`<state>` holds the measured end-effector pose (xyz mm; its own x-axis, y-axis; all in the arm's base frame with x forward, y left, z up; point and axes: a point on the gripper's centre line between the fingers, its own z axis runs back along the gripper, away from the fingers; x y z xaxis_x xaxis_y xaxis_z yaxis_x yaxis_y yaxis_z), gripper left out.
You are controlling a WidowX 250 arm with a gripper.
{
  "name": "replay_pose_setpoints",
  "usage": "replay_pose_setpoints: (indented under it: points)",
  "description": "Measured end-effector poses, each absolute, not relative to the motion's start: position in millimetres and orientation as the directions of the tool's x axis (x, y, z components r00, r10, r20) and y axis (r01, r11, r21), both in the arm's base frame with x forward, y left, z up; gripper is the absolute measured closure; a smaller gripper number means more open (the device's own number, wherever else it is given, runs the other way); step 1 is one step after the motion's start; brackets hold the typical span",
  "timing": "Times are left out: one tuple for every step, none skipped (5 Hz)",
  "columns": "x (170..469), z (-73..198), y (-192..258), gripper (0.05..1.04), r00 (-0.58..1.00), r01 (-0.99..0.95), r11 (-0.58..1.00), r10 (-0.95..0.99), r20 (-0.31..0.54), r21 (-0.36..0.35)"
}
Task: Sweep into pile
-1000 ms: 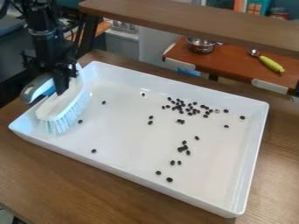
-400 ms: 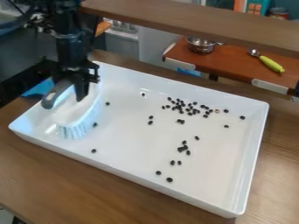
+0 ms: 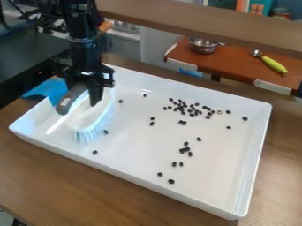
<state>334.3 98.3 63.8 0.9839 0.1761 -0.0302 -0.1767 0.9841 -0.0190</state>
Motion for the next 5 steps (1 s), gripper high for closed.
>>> replay_pose_setpoints:
  points:
    - [333, 63, 81, 0.588, 0.987, -0.159, 0.987, 0.158, -0.027, -0.021]
    - [332, 62, 56, 0.587, 0.991, -0.134, 0.991, 0.134, -0.026, -0.025]
    - [331, 63, 28, 0.587, 0.994, -0.110, 0.993, 0.109, -0.031, -0.033]
    - [328, 62, 1, 0.588, 0.996, -0.080, 0.996, 0.079, -0.043, -0.031]
    - [327, 62, -18, 0.587, 0.997, -0.069, 0.997, 0.067, -0.048, -0.032]
